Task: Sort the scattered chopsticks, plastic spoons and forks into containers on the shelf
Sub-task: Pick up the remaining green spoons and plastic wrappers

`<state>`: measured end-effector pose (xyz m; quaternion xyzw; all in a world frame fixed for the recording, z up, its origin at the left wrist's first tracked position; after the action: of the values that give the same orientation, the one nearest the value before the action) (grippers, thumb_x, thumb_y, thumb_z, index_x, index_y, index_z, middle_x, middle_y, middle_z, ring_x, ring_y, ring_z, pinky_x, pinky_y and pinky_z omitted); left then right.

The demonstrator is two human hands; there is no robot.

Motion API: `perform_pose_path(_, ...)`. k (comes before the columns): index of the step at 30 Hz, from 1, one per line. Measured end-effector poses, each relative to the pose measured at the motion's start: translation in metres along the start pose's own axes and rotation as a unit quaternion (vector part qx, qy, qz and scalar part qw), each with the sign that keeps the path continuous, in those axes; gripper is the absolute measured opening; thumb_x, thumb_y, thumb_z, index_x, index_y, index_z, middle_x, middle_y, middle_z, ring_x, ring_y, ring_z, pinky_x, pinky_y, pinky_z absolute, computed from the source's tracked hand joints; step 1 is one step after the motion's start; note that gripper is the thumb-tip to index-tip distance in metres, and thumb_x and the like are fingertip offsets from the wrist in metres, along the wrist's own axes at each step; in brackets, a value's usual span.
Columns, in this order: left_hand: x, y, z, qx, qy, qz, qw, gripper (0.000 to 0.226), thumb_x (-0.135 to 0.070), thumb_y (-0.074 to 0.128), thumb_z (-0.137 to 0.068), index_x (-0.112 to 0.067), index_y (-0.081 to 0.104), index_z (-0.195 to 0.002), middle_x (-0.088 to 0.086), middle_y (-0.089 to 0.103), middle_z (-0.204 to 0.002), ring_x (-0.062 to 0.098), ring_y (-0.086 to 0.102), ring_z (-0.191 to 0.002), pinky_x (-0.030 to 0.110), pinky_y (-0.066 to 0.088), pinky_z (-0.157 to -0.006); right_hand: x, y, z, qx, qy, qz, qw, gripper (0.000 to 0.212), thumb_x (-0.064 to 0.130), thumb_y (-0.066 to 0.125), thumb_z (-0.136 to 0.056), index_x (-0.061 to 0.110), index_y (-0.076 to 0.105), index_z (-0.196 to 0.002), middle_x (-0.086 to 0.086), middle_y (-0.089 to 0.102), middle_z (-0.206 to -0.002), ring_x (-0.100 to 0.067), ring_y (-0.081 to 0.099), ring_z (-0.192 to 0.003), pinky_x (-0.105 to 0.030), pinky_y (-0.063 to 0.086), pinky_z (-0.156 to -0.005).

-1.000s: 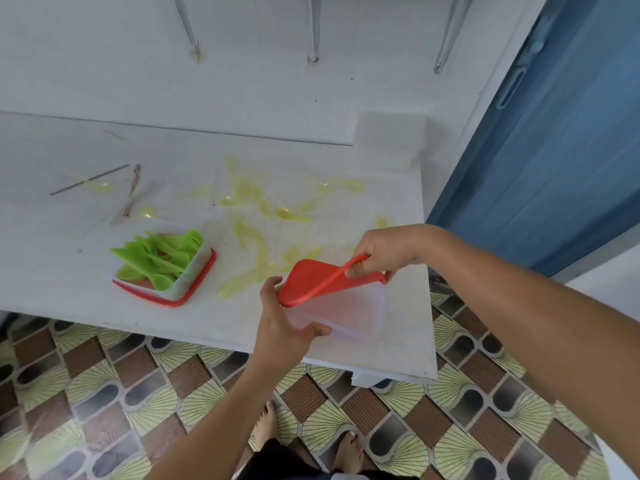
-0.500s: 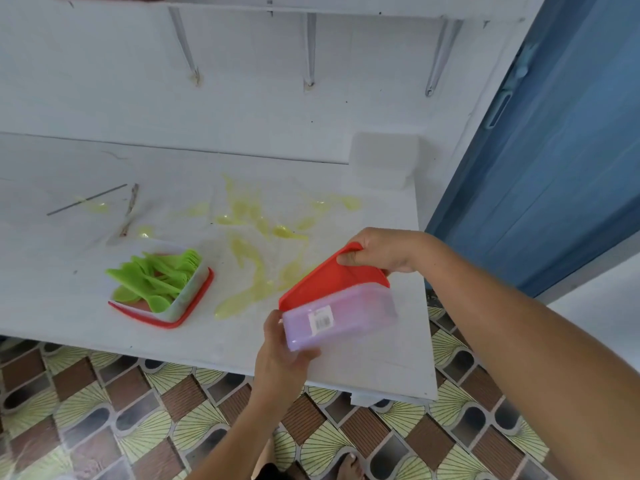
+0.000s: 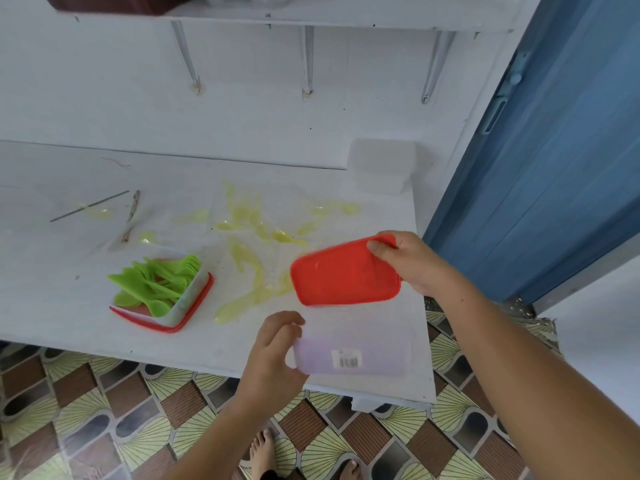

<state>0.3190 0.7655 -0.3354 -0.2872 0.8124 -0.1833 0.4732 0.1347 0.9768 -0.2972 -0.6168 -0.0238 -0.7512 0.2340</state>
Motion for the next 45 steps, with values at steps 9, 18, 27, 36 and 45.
perform_pose_path(9, -0.004, -0.03, 0.004, -0.019, 0.081, -0.07, 0.994, 0.055, 0.013, 0.081, -0.069, -0.015, 0.042, -0.096, 0.008, 0.055, -0.111, 0.033, 0.051, -0.119, 0.035, 0.039, -0.107, -0.068, -0.06, 0.015, -0.152, 0.143, -0.068, 0.976, 0.016, 0.018, 0.055, -0.106, 0.03, 0.063, -0.103, -0.005, 0.067, -0.113, -0.025, 0.066, -0.095, -0.045, 0.057, -0.083)
perform_pose_path(18, -0.005, 0.019, 0.003, 0.117, 0.134, -0.08, 0.981, 0.044, 0.006, 0.068, -0.071, -0.011, 0.044, -0.104, 0.011, 0.049, -0.109, 0.034, 0.048, -0.111, 0.049, 0.036, -0.113, -0.133, 0.02, 0.068, -0.141, 0.229, -0.107, 0.957, 0.012, 0.006, 0.068, -0.09, 0.011, 0.078, -0.087, -0.009, 0.078, -0.088, -0.023, 0.074, -0.08, -0.037, 0.057, -0.073)
perform_pose_path(27, 0.028, 0.03, 0.02, 0.205, 0.108, -0.128, 0.964, 0.037, -0.015, 0.075, -0.085, -0.023, 0.051, -0.112, 0.003, 0.049, -0.13, 0.028, 0.036, -0.143, 0.043, 0.046, -0.108, -0.107, -0.009, 0.059, -0.252, 0.1, 0.07, 0.96, 0.027, 0.023, 0.052, -0.104, 0.024, 0.072, -0.086, 0.009, 0.071, -0.086, -0.01, 0.066, -0.085, -0.038, 0.054, -0.079)
perform_pose_path(36, 0.069, -0.028, -0.054, 0.057, -0.091, -0.113, 0.988, 0.035, -0.023, 0.047, -0.091, -0.021, 0.068, -0.119, -0.007, 0.06, -0.121, 0.016, 0.061, -0.115, 0.032, 0.052, -0.091, -0.069, -0.024, -0.065, -0.214, 0.096, 0.256, 0.938, 0.044, 0.037, 0.051, -0.104, 0.012, 0.058, -0.138, -0.007, 0.066, -0.129, -0.025, 0.064, -0.113, -0.034, 0.051, -0.085)
perform_pose_path(45, 0.147, 0.012, -0.078, 0.266, -0.135, -0.23, 0.926, 0.035, -0.026, 0.078, -0.085, -0.031, 0.07, -0.118, -0.013, 0.067, -0.106, 0.021, 0.065, -0.1, 0.038, 0.057, -0.073, -0.068, -0.002, -0.098, -0.192, 0.108, 0.32, 0.922, 0.022, 0.0, 0.064, -0.082, 0.021, 0.057, -0.079, -0.004, 0.058, -0.092, -0.024, 0.058, -0.077, -0.039, 0.055, -0.069)
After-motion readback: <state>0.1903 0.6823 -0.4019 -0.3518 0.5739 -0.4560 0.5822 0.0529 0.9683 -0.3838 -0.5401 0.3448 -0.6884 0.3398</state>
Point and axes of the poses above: each hand's wrist, its own z-axis away from the middle knuckle, its own y-axis out of the palm, x = y × z, the point moved 8 cm from there along -z, towards the middle knuckle
